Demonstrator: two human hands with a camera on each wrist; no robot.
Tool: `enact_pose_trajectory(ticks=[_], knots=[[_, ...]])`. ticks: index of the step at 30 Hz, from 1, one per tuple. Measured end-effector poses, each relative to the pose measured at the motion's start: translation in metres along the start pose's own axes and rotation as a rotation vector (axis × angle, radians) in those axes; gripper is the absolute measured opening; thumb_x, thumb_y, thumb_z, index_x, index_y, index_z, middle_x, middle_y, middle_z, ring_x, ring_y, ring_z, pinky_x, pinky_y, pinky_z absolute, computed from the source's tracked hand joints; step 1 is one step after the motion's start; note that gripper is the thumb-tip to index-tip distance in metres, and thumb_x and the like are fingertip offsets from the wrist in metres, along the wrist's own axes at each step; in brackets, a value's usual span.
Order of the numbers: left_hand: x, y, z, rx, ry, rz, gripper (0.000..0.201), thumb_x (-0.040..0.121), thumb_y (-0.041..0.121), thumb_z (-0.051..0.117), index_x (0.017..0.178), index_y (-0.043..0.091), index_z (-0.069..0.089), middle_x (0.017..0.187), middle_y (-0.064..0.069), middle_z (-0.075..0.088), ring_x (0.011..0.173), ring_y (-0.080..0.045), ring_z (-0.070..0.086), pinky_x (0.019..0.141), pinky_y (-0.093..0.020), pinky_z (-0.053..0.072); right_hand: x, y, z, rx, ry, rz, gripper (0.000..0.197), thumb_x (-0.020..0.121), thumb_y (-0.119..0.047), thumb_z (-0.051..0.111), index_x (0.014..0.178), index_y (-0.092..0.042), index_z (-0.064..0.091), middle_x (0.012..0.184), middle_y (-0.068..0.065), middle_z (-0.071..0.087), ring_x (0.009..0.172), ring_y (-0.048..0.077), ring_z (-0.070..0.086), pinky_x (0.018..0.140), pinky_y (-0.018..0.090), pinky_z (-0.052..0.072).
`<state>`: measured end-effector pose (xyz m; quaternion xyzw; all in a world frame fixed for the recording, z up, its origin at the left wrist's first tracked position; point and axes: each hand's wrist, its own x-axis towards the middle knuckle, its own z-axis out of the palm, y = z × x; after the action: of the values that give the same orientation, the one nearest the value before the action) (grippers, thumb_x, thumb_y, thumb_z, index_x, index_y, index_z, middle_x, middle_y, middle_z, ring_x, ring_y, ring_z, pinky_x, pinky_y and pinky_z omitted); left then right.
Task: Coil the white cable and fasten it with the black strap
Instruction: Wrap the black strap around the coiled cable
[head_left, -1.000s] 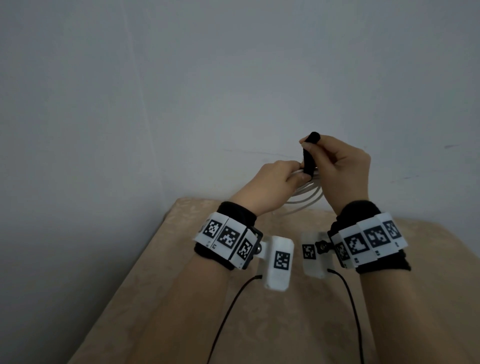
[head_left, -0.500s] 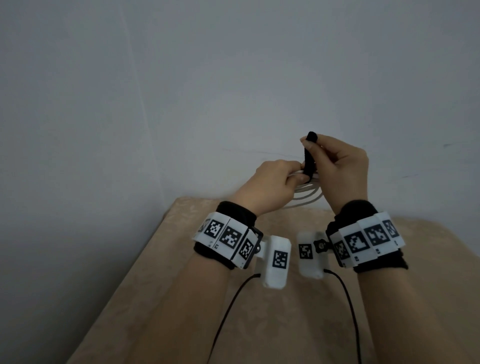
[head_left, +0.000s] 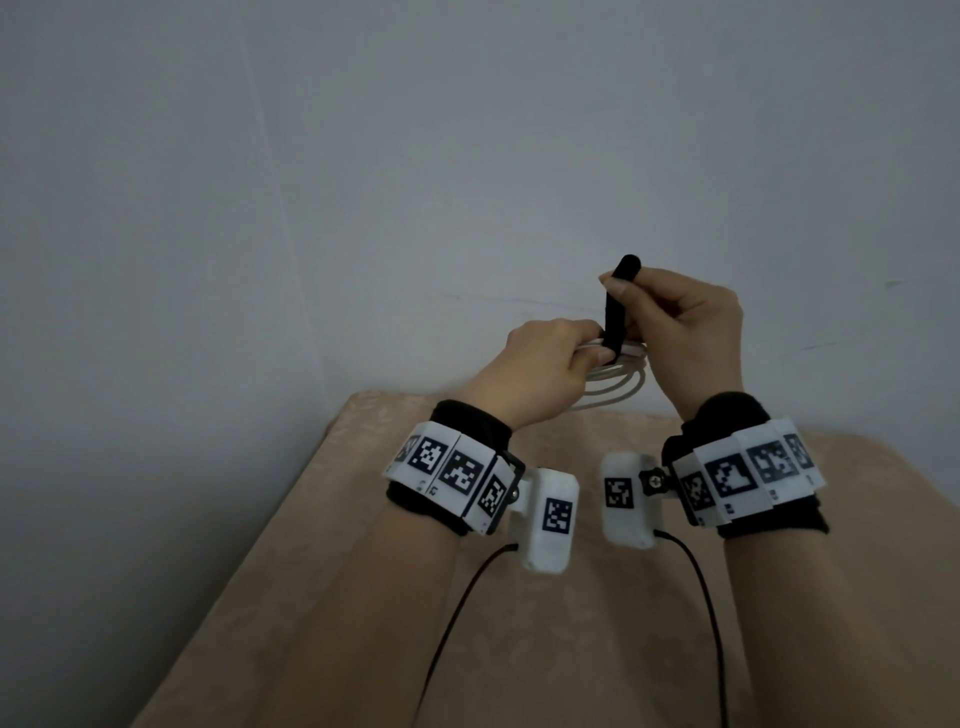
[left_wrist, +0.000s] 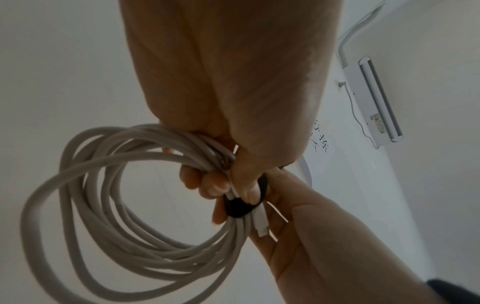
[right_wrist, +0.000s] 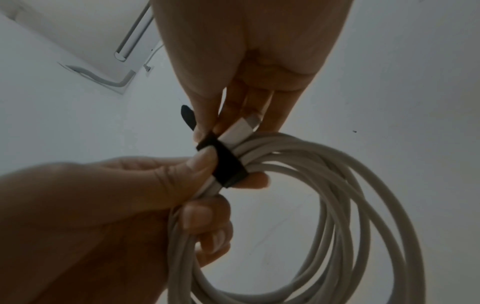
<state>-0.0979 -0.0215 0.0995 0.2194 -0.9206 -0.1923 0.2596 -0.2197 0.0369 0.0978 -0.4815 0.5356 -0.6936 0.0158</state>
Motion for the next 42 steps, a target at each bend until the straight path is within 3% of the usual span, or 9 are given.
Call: enact_pose_trajectory(ticks=[5,8,16,22,25,28,30,35,42], knots=[[0.001,-0.010,-0.002,0.006,0.052,0.005,0.017,0.098,0.018,0.048,0.082,0.013,0.053,0.061,0.011,0.042,0.071,-0.021,0.044,0.065,-0.031,0.027,0.000,-0.002,0.002,-0.015,-0.022,-0.015,0.016,0.087,-0.017,0.067,0.076,-0.028,0.072,0.061,-0.004,0.065,0.059,0.010,0.060,0.064,0.031,0.055],[0.002,-0.012,-0.003,0.016,0.067,0.004,0.019,0.098,0.019,0.048,0.092,0.007,0.061,0.064,0.008,0.045,0.074,-0.021,0.046,0.066,-0.031,0.029,-0.001,-0.004,0.003,-0.029,-0.026,-0.038,0.014,0.088,-0.018,0.065,0.077,-0.025,0.070,0.064,0.006,0.064,0.062,0.013,0.061,0.066,0.029,0.054],[0.001,-0.014,-0.003,-0.003,0.052,-0.014,0.021,0.099,0.020,0.046,0.101,0.007,0.063,0.067,0.009,0.046,0.075,-0.019,0.045,0.066,-0.030,0.028,-0.005,-0.001,0.007,-0.109,-0.029,-0.128,0.010,0.092,-0.016,0.060,0.087,-0.013,0.068,0.063,-0.005,0.059,0.057,-0.005,0.055,0.063,0.013,0.043],[0.002,-0.015,0.000,0.107,0.041,0.065,0.023,0.099,0.020,0.045,0.108,0.009,0.063,0.077,0.002,0.054,0.085,-0.028,0.056,0.074,-0.034,0.035,-0.001,0.005,0.002,-0.145,-0.043,-0.045,0.018,0.094,-0.019,0.056,0.086,-0.005,0.065,0.062,-0.002,0.059,0.052,-0.002,0.054,0.057,0.012,0.042],[0.004,-0.015,0.001,0.165,0.035,0.100,0.023,0.099,0.021,0.046,0.109,0.010,0.064,0.071,0.006,0.052,0.081,-0.027,0.056,0.078,-0.034,0.035,0.001,0.008,-0.003,-0.108,-0.092,0.029,0.017,0.093,-0.018,0.058,0.085,-0.006,0.067,0.056,-0.006,0.059,0.052,-0.001,0.054,0.060,0.013,0.044],[0.004,-0.013,0.001,0.188,0.047,0.142,0.022,0.098,0.020,0.047,0.106,0.012,0.065,0.066,0.015,0.049,0.076,-0.020,0.051,0.083,-0.031,0.030,0.003,0.009,-0.008,-0.008,-0.130,0.111,0.016,0.091,-0.017,0.060,0.081,-0.009,0.070,0.054,-0.006,0.063,0.059,0.009,0.060,0.073,0.023,0.051],[0.003,-0.011,0.001,0.215,0.050,0.162,0.020,0.097,0.019,0.047,0.104,0.013,0.065,0.072,0.011,0.054,0.085,-0.022,0.056,0.094,-0.035,0.030,0.003,0.007,-0.011,0.072,-0.149,0.155,0.014,0.090,-0.014,0.061,0.081,-0.008,0.071,0.062,0.009,0.064,0.066,0.022,0.061,0.080,0.038,0.052],[0.002,-0.007,0.000,0.276,-0.002,0.168,0.014,0.098,0.019,0.044,0.090,0.018,0.055,0.080,0.004,0.058,0.094,-0.024,0.057,0.105,-0.040,0.026,0.001,0.005,-0.015,0.164,-0.176,0.235,0.013,0.088,-0.009,0.063,0.086,0.002,0.070,0.049,-0.002,0.055,0.066,0.030,0.050,0.068,0.039,0.046],[0.001,0.000,-0.002,0.254,-0.032,0.187,0.014,0.099,0.018,0.043,0.090,0.018,0.053,0.085,0.003,0.061,0.095,-0.022,0.055,0.105,-0.039,0.023,-0.001,0.005,-0.018,0.128,-0.198,0.206,0.010,0.087,-0.009,0.065,0.087,-0.003,0.073,0.052,0.000,0.057,0.049,0.011,0.045,0.050,0.022,0.042]])
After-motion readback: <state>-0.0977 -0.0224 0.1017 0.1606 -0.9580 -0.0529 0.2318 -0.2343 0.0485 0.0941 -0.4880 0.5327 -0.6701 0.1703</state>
